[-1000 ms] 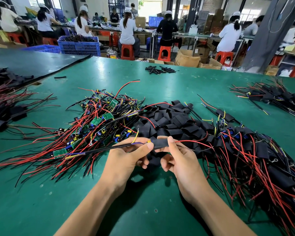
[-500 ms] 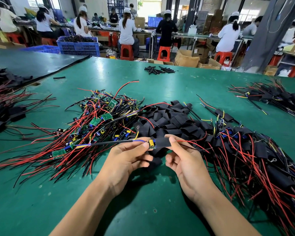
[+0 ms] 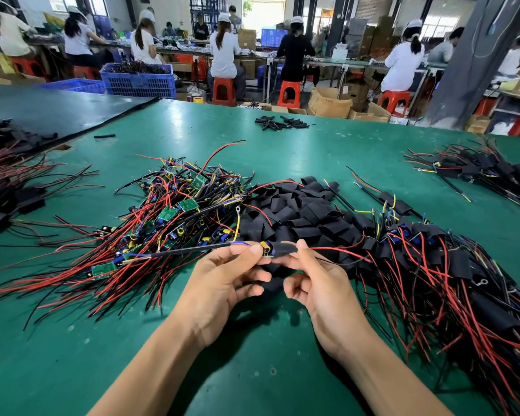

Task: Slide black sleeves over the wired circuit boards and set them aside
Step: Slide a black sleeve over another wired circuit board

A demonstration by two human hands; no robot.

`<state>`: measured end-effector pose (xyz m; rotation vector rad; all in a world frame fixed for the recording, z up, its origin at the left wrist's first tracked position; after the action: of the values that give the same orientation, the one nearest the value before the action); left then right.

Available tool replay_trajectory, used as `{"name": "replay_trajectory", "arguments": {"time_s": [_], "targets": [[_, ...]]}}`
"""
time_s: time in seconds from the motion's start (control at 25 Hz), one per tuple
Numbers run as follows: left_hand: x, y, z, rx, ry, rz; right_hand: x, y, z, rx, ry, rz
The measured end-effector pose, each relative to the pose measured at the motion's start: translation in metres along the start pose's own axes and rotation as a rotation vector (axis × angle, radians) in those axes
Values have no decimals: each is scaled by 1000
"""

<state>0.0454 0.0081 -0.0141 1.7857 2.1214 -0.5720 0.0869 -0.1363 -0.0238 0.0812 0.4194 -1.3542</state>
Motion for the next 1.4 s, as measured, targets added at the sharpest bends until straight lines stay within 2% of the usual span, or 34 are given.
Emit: {"name": "replay_trajectory", "arguments": {"time_s": [0.24, 0.44, 0.68, 0.84, 1.16, 1.28, 1.4], "targets": [[-4, 0, 0, 15, -4, -45, 2, 1, 4, -17, -10, -8], [-2, 0, 2, 63, -1, -100, -4, -4, 4, 44, 58, 167], [-2, 0, -1, 79, -4, 5, -2, -3, 6, 47, 102, 122], [0, 2, 0, 49, 9, -2, -4, -6, 7, 118, -22, 205], [-2, 1, 1, -47, 81, 10, 0, -4, 4, 226, -120, 141], [-5, 0, 3, -67, 89, 28, -1, -5, 4, 180, -56, 137], [-6, -1, 3, -83, 101, 42, -5, -6, 3, 37, 88, 160]]}}
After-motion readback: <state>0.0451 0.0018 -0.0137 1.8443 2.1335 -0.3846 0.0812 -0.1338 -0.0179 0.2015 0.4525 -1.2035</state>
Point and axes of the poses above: each hand's wrist, its own y-axis towards the middle knuckle, its own x-axis out of the back of the hand, z = x × y, the point moved 3 cm from there along y, towards the middle knuckle, and after that the axes turned 2 degrees about -x, right-handed, at the moved point
